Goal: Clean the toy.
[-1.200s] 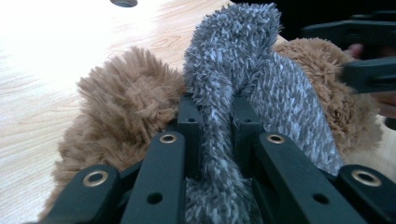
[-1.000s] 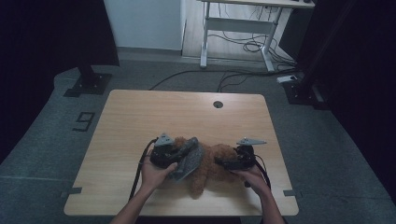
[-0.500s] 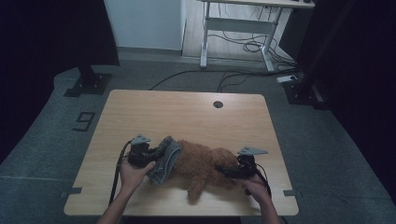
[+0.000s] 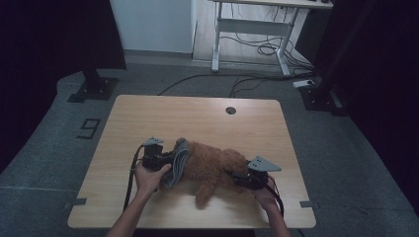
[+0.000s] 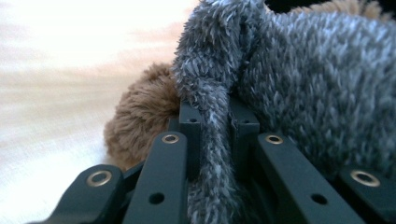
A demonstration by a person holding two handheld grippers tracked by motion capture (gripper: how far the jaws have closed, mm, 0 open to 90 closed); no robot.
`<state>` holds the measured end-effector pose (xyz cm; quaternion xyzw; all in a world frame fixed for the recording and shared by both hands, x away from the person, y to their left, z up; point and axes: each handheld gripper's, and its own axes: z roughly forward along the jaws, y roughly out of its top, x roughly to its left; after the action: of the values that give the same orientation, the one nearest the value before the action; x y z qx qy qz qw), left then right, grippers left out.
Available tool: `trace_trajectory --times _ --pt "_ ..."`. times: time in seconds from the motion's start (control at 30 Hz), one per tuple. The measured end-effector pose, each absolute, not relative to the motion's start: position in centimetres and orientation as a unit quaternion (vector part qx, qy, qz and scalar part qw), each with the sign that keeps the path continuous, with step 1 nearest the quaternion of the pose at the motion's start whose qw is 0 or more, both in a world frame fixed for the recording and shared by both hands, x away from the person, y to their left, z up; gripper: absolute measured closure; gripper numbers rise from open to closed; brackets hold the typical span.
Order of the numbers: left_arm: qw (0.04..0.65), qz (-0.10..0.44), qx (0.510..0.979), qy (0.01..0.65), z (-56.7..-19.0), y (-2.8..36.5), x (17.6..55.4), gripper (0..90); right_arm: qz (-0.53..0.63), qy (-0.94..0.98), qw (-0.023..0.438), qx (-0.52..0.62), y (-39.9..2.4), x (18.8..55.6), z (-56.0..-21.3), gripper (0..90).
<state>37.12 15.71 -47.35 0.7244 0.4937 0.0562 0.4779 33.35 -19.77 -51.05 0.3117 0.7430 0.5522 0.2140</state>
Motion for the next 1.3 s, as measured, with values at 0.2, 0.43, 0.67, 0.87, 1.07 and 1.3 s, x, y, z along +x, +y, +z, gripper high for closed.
trace_trajectory --times 0.2,0.43,0.67,0.87,1.07,1.3 --pt "0.476 0.066 0.727 0.491 -46.9 16.0 37.7 77.6 0.526 0.751 0.274 0.29 -19.5 34.8 -52.1 36.7" --pt "0.516 0.084 0.724 0.45 -42.9 15.3 36.4 77.0 0.531 0.76 0.267 0.263 -20.6 33.7 -52.8 33.0" --pt "0.491 0.097 0.777 0.382 -39.7 7.9 36.8 76.5 0.537 0.756 0.265 0.263 -20.7 33.2 -53.2 29.2" --pt "0.456 0.03 0.811 0.365 -43.0 0.9 38.1 76.2 0.532 0.758 0.274 0.259 -20.3 33.0 -53.2 27.4" --pt "0.432 0.061 0.821 0.367 -44.8 -0.2 37.9 76.7 0.529 0.76 0.27 0.262 -20.7 32.9 -53.5 26.3" --pt "0.431 0.067 0.812 0.388 -45.2 3.3 37.7 77.1 0.529 0.759 0.273 0.263 -20.5 32.5 -53.7 25.8"
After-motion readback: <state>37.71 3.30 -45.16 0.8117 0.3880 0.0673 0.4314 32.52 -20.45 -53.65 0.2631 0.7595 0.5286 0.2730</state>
